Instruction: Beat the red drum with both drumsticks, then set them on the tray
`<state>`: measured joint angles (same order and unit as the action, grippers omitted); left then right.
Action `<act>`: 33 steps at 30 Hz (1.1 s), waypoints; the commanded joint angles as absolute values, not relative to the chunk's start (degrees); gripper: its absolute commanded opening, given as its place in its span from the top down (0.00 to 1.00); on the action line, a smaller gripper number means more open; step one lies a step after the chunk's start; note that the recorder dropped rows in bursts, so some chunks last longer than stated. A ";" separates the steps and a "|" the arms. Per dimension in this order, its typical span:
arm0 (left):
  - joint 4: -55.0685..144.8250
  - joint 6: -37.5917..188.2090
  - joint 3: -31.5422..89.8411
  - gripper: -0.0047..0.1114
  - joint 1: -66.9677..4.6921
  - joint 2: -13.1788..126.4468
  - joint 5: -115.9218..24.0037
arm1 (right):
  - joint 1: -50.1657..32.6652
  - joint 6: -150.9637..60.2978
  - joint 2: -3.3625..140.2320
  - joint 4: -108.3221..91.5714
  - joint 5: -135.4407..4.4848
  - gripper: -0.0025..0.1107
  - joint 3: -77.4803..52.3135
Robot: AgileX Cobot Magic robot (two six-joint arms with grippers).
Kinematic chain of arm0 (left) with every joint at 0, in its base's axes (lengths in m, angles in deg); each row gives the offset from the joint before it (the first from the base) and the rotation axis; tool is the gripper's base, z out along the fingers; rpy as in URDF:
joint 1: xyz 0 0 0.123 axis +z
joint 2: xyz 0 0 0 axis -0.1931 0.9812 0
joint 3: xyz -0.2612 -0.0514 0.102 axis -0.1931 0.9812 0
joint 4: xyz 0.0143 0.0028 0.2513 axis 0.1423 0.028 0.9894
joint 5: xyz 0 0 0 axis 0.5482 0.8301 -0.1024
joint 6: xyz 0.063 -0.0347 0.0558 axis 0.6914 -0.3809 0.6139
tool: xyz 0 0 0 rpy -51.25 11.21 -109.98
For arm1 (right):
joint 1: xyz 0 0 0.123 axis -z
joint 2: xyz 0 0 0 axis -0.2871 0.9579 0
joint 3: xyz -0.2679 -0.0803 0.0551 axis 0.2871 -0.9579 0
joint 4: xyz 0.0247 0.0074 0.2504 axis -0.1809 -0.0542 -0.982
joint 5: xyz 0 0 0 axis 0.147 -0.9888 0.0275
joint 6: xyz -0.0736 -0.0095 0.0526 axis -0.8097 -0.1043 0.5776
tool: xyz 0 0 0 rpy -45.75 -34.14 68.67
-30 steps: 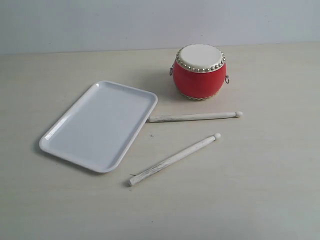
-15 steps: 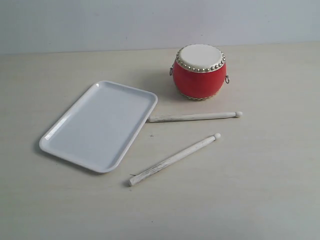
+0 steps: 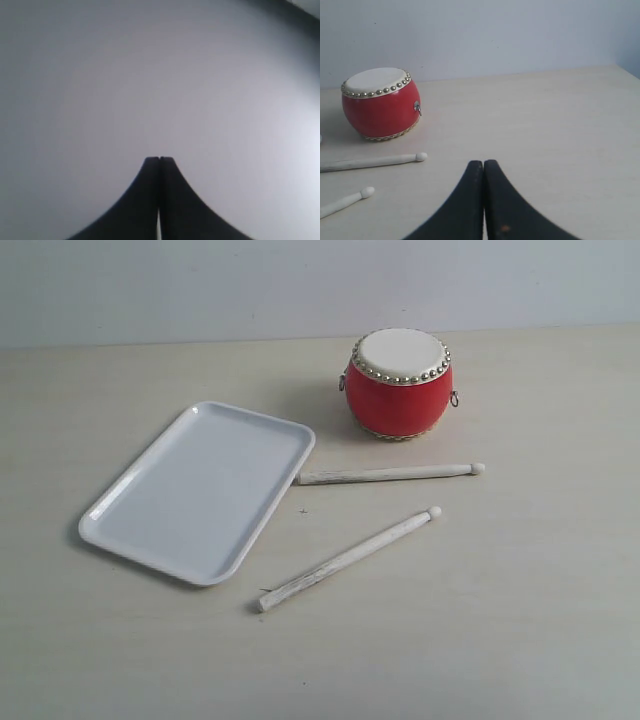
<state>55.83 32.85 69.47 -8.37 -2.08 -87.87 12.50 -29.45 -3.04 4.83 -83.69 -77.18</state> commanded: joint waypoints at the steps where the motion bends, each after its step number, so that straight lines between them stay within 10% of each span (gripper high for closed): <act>1: 65.39 30.35 57.58 0.96 -8.23 15.67 -76.37 | 12.32 -29.52 -3.36 5.13 -83.36 0.98 -77.48; 18: 144.76 -26.24 36.12 0.96 -14.67 74.25 -57.01 | 12.32 -29.52 -3.36 5.13 -83.36 0.98 -77.48; 28: 137.80 -16.82 32.72 0.96 -17.03 78.26 -23.17 | 12.32 -29.52 -3.36 5.13 -83.36 0.98 -77.48; 33: 92.66 36.86 23.68 0.96 -18.06 80.48 -14.10 | 12.32 -29.52 -3.36 5.13 -83.36 0.98 -77.48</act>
<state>117.30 8.24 28.24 -16.99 79.44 -20.82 12.50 -29.45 -3.04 4.83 -83.69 -77.18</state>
